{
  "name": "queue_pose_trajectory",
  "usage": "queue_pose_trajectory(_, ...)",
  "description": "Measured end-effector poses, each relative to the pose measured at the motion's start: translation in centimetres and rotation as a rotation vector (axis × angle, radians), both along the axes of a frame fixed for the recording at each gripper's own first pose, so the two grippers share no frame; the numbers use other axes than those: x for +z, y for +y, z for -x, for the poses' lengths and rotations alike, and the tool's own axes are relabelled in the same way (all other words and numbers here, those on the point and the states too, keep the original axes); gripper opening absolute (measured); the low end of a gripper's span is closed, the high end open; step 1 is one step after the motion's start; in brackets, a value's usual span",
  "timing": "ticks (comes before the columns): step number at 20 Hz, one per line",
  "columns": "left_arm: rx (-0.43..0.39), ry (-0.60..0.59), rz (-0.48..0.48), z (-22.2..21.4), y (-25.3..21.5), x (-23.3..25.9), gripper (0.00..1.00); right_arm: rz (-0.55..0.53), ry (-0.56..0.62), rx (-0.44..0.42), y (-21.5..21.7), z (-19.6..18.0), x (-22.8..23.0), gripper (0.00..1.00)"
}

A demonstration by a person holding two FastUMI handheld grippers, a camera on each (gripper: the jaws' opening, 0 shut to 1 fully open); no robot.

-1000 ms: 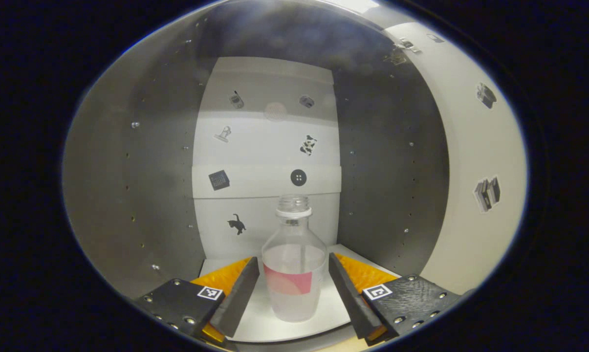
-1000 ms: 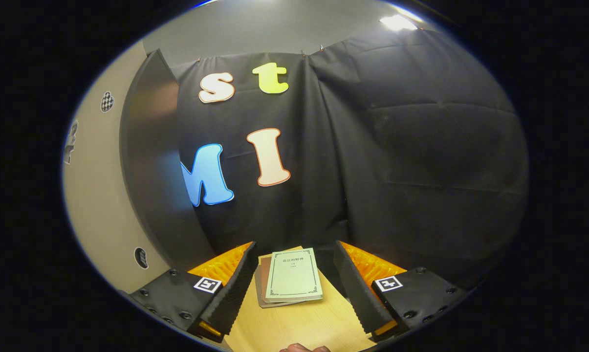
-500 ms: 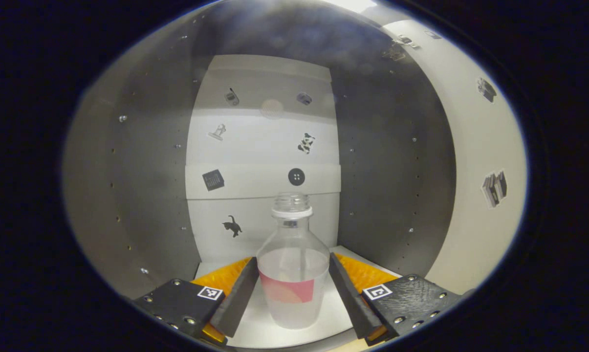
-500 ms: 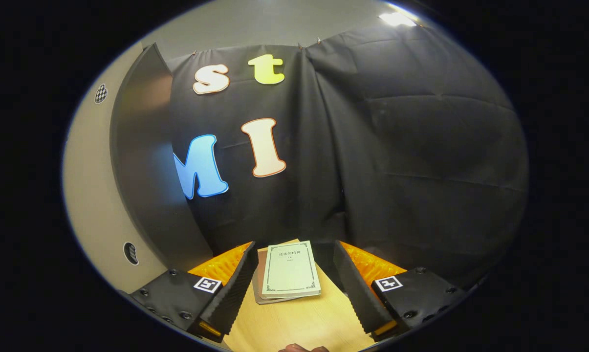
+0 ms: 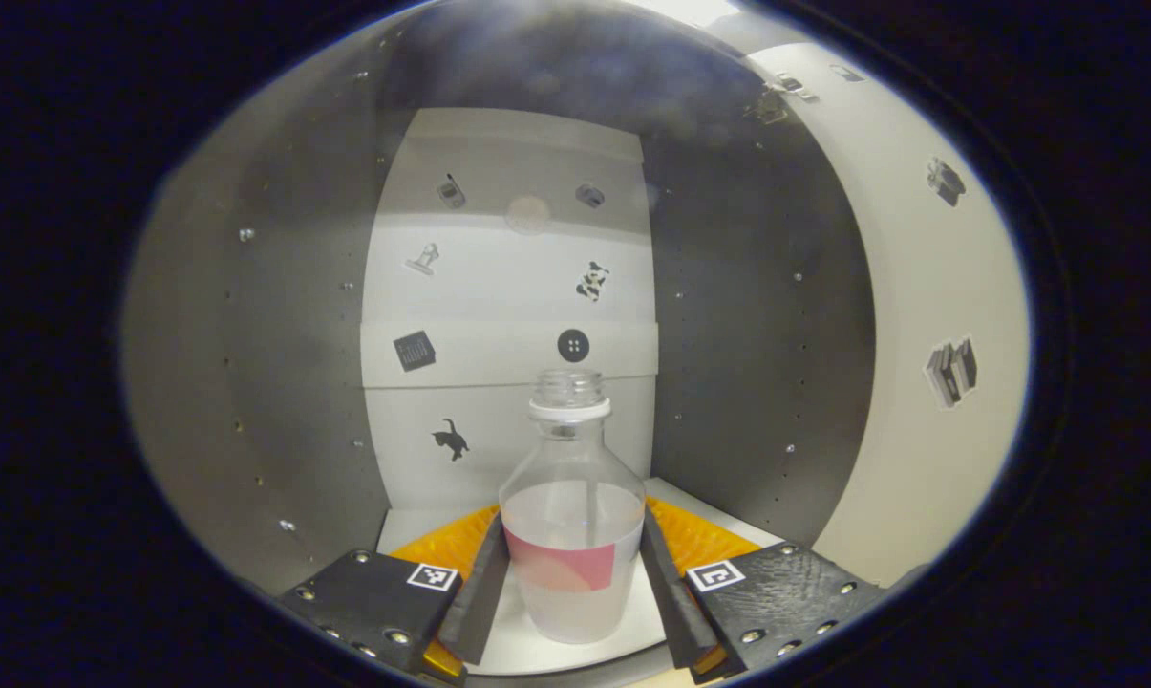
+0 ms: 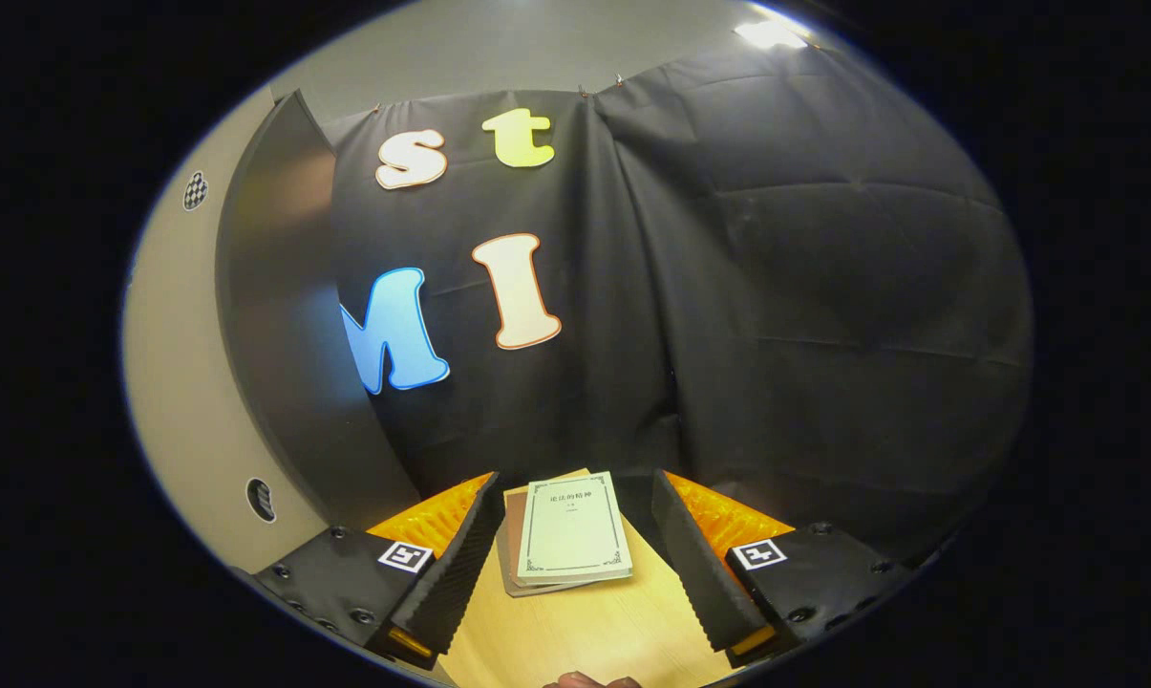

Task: Open the cabinet door with the right hand, grasp the bottle in the cabinet with the left hand and place it on the coaster, then close the cabinet door with the right hand.

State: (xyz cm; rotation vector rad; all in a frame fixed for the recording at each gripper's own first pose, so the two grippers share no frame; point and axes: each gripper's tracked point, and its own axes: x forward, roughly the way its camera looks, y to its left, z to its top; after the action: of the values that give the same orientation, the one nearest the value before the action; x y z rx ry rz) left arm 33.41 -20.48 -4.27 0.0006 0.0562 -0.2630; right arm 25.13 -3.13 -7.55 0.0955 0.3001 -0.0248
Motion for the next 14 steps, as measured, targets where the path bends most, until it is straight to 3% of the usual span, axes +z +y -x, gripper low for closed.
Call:
queue_pose_trajectory(9,0.034,-0.061,-0.050,8.5,4.8,3.9,0.73,0.007,-0.005,0.046,1.0,-0.2,0.1,0.98)
queue_pose_trajectory(14,0.121,-0.076,-0.061,13.5,10.8,4.7,0.70,0.022,-0.019,0.034,0.9,0.5,1.0,0.98)
